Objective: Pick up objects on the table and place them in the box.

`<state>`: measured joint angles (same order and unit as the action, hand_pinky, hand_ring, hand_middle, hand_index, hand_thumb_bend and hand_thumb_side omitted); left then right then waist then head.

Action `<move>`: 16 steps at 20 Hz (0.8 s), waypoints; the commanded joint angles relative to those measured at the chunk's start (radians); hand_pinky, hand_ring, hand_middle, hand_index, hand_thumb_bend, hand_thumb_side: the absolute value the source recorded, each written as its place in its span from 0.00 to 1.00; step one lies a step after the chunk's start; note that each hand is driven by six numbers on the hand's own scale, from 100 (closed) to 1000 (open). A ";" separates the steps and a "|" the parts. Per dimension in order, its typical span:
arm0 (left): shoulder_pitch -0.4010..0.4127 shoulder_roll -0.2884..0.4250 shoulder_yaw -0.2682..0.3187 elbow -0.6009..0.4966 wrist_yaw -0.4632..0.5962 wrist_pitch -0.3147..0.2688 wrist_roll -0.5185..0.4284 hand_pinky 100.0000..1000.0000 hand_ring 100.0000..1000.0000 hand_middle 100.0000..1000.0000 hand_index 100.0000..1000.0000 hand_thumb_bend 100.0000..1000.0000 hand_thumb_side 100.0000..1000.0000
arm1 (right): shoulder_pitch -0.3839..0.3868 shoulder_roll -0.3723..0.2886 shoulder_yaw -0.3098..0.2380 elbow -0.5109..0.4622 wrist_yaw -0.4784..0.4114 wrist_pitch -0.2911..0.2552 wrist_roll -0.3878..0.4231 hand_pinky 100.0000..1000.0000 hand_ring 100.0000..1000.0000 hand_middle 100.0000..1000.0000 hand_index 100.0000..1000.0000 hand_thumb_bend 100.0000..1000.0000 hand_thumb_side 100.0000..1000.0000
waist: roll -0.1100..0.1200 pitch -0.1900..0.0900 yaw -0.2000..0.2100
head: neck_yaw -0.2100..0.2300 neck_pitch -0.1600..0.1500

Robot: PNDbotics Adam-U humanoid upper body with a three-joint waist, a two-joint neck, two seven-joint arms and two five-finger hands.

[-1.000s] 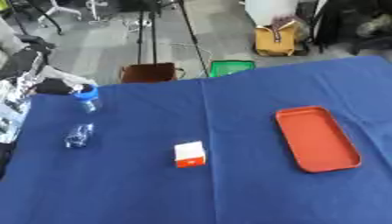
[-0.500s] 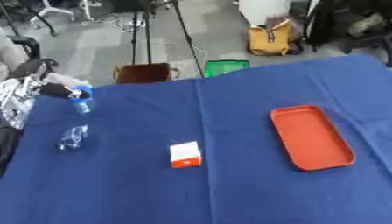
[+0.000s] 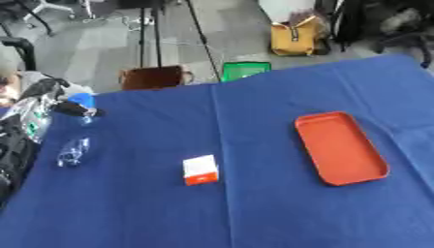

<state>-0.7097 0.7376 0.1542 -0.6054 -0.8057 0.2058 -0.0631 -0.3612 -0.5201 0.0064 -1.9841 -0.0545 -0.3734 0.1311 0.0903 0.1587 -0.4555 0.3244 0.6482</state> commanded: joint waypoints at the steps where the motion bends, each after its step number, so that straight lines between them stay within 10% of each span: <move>1: -0.020 0.027 0.004 0.009 0.022 0.018 0.055 0.61 0.68 0.66 0.86 1.00 0.40 | -0.010 -0.009 -0.003 -0.016 -0.004 -0.001 0.007 0.56 0.68 0.63 0.83 0.48 0.44 | -0.004 -0.007 -0.004 | 0.006 -0.011; 9: -0.017 0.014 -0.002 0.034 0.091 0.052 0.218 0.55 0.62 0.60 0.83 0.98 0.39 | -0.009 -0.006 -0.002 -0.016 0.001 -0.005 0.011 0.56 0.68 0.63 0.83 0.48 0.44 | -0.003 0.008 -0.014 | 0.006 -0.015; 16: -0.012 -0.003 -0.021 0.069 0.091 0.035 0.143 0.47 0.54 0.54 0.78 0.80 0.31 | -0.009 -0.004 -0.002 -0.016 0.003 -0.004 0.013 0.56 0.68 0.63 0.83 0.48 0.44 | -0.001 0.011 -0.014 | 0.005 -0.015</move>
<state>-0.7106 0.7089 0.1345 -0.5324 -0.7163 0.2440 0.0934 -0.3605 -0.5125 0.0097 -1.9841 -0.0543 -0.3770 0.1410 0.0936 0.1813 -0.4688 0.3291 0.6401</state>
